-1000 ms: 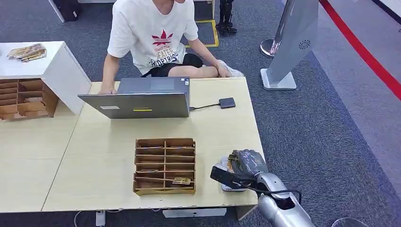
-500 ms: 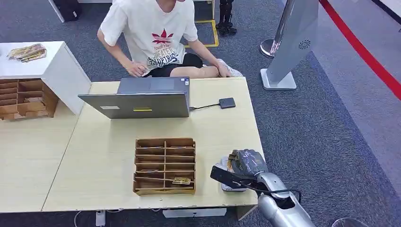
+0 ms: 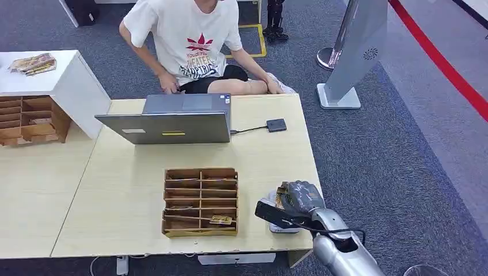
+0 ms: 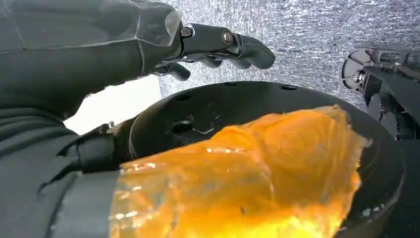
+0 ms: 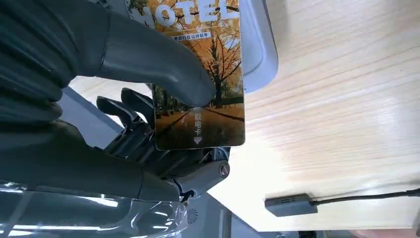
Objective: Pass the card to the sensor for recognition and then transmit it.
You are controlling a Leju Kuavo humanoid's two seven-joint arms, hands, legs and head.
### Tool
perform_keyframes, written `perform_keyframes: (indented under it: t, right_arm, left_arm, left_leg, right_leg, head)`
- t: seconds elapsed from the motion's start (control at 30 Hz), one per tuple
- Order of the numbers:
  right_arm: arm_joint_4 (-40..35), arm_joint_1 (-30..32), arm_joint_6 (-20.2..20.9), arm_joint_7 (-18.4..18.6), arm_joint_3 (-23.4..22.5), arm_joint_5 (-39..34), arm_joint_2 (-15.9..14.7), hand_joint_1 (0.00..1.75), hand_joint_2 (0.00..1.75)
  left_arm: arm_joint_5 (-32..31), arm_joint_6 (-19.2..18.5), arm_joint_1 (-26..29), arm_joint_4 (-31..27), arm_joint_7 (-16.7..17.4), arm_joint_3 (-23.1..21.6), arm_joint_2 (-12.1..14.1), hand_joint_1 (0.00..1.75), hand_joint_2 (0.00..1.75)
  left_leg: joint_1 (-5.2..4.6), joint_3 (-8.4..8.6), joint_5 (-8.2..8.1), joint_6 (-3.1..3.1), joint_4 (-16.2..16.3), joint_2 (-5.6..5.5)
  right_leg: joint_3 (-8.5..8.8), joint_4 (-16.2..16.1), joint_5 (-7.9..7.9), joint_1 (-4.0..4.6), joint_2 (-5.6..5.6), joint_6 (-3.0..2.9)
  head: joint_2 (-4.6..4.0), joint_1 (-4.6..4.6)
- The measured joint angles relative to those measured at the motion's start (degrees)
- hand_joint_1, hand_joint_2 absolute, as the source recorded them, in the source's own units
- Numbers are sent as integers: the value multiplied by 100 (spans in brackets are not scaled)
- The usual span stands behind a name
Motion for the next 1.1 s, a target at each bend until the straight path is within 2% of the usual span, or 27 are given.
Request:
perform_keyframes:
  t: [1.1]
  right_arm:
    - [116, -56, 0, -9, 39, -79, 0, 175, 175]
  left_arm:
    - [-76, 33, 6, 0, -15, 111, -13, 0, 0]
  left_leg:
    - [0, 6, -1, 0, 0, 3]
  right_leg:
    - [4, 0, 0, 0, 0, 0]
  head:
    - [0, 0]
